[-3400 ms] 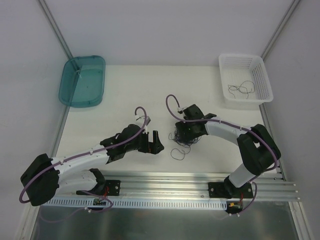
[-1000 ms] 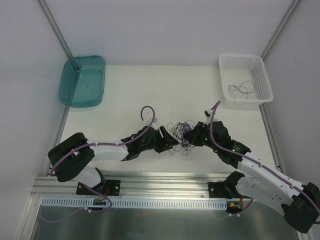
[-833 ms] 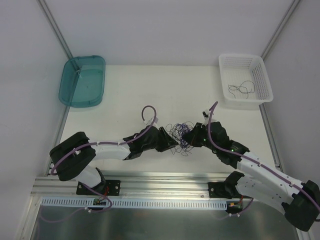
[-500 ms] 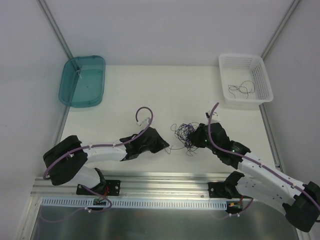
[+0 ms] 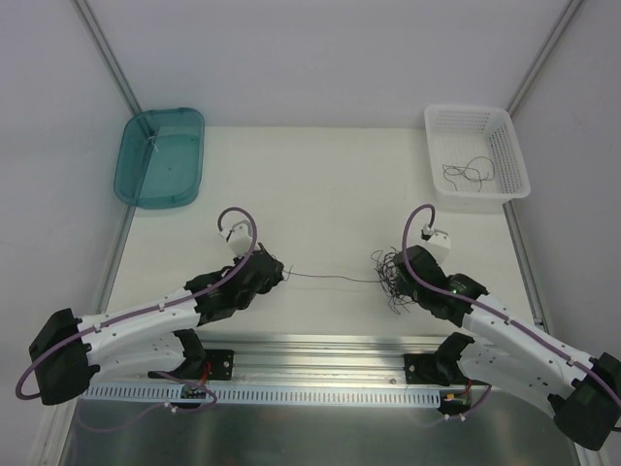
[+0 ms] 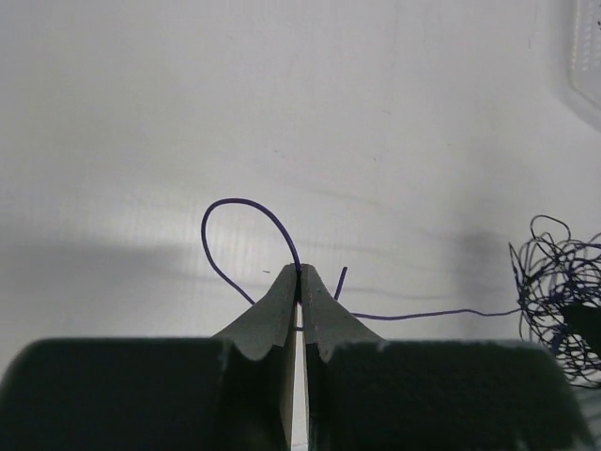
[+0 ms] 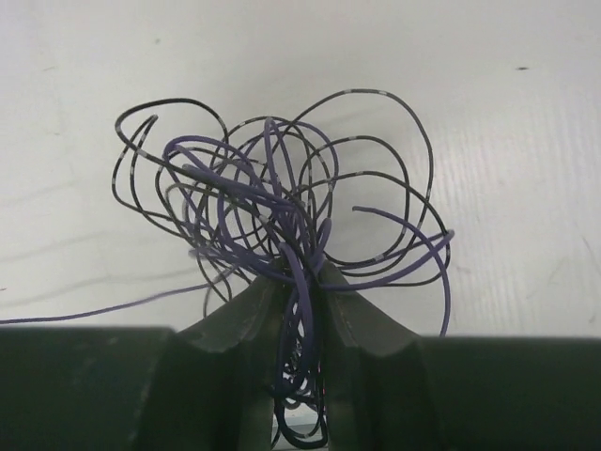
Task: Untangle the cables
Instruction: Untie the cable.
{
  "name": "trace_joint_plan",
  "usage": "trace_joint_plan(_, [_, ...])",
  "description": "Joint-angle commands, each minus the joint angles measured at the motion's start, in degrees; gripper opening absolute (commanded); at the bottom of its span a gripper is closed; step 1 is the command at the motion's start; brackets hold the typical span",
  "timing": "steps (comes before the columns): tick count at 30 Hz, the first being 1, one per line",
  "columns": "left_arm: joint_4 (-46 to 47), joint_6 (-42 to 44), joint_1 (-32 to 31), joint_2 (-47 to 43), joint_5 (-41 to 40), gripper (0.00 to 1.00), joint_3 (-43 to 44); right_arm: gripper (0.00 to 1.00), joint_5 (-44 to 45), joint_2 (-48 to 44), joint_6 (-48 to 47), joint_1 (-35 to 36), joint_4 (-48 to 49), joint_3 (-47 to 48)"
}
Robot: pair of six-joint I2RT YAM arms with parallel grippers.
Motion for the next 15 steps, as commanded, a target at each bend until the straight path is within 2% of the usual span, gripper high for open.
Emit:
trace_joint_plan(1, [-9.69,5.58,0.63,-5.10,-10.09,0.00,1.71,0.24,6.99,0.55,3.71,0.05,-5.64,1.90])
trace_joint_plan(7, [-17.60,9.44,6.07,-14.69,-10.37,0.00,2.24,0.22,7.44,2.22,3.45,-1.44,-7.06,1.28])
trace_joint_plan(15, [-28.68,20.15,21.27,-21.11,-8.17,0.00,9.61,0.21,6.03,1.69,1.08,-5.66,-7.49,0.84])
